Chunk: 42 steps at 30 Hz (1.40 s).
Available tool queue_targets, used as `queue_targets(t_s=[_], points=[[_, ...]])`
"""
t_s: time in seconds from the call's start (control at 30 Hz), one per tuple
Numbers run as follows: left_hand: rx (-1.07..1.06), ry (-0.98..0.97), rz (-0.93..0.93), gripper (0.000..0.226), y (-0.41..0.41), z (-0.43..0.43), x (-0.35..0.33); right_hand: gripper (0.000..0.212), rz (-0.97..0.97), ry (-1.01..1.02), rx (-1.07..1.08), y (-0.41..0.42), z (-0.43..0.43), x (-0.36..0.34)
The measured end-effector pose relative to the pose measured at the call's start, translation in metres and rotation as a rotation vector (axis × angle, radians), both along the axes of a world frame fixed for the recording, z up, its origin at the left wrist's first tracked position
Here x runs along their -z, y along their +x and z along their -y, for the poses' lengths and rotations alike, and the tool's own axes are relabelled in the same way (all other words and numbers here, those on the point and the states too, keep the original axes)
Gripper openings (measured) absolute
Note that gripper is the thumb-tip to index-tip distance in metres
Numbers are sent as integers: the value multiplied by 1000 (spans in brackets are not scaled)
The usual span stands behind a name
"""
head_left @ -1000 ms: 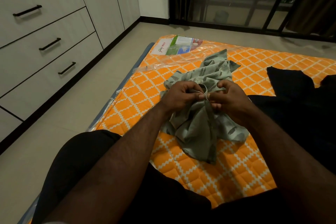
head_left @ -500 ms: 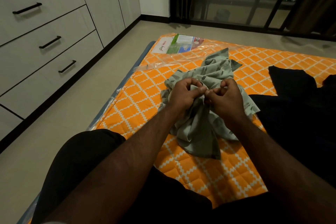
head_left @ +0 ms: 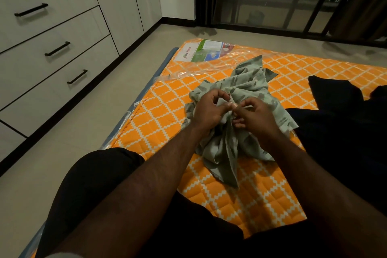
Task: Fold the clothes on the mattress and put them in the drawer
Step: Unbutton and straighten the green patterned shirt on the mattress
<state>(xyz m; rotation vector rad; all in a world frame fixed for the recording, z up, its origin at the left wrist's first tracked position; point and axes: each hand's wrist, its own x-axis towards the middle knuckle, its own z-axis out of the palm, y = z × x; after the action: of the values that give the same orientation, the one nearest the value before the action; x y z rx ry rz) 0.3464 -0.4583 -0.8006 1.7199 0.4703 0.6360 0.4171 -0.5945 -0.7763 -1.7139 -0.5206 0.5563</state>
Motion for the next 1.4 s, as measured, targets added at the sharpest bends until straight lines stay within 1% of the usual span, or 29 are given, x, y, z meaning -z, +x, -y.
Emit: queue_targets(t_s=[0.07,0.1,0.13,0.2,0.27,0.33,0.4,0.47,0.53,0.6,0.67,0.73,0.8,0.87,0.9,0.93,0.97,1.03,1.07,1.1,1.17,1.23,1.3,1.4], points=[[4,-25,-21,8,0,-1,0,29,231,-117,-51,0,1,4],[16,-58,-21,11,0,-2,-1,27,315,-163,-65,1,1,7],[36,-92,-16,17,0,-2,-4,26,357,-195,-68,2,1,10],[124,-178,-4,35,-1,-3,-8,26,348,-193,-65,4,0,14],[223,-279,11,53,-3,-6,-11,27,294,-150,-74,7,0,13],[274,-327,33,72,-3,-9,-14,39,225,-86,-112,10,2,11],[301,-298,58,89,-2,-9,-16,58,215,-92,-147,12,4,10],[308,-225,51,103,0,-9,-16,72,285,-179,-153,11,3,14],[268,-145,5,111,-1,-10,-14,70,321,-250,-124,8,2,20],[114,12,-77,103,-4,-12,-14,62,306,-255,-83,7,1,24],[-112,250,-181,82,-8,-13,-14,60,267,-232,-57,9,0,24],[-259,404,-234,65,-10,-15,-10,59,230,-195,-43,10,0,23],[-325,499,-211,50,-9,-15,-11,58,224,-169,-49,9,-1,23],[-329,621,-123,28,-6,-14,-19,55,236,-139,-51,6,0,23],[-284,644,-106,24,-4,-12,-23,53,253,-125,-48,4,0,23],[-223,648,-151,30,-2,-9,-27,49,269,-110,-43,3,-1,23],[-162,656,-260,39,0,-6,-28,44,281,-93,-39,3,-1,23],[-99,702,-537,58,1,2,-24,37,279,-50,-28,3,-2,24],[-83,701,-639,65,1,5,-19,36,272,-37,-23,3,-2,25],[-67,669,-686,68,0,7,-14,37,278,-39,-22,3,-2,25],[-31,540,-691,64,-2,9,-8,34,301,-51,-38,3,-2,26],[-11,439,-666,50,-3,7,-8,33,291,-42,-71,2,-2,27],[-20,452,-624,39,-5,4,-11,33,306,-39,-79,0,-2,27],[-68,498,-568,32,-5,2,-13,32,452,-80,-30,-1,-1,24]])
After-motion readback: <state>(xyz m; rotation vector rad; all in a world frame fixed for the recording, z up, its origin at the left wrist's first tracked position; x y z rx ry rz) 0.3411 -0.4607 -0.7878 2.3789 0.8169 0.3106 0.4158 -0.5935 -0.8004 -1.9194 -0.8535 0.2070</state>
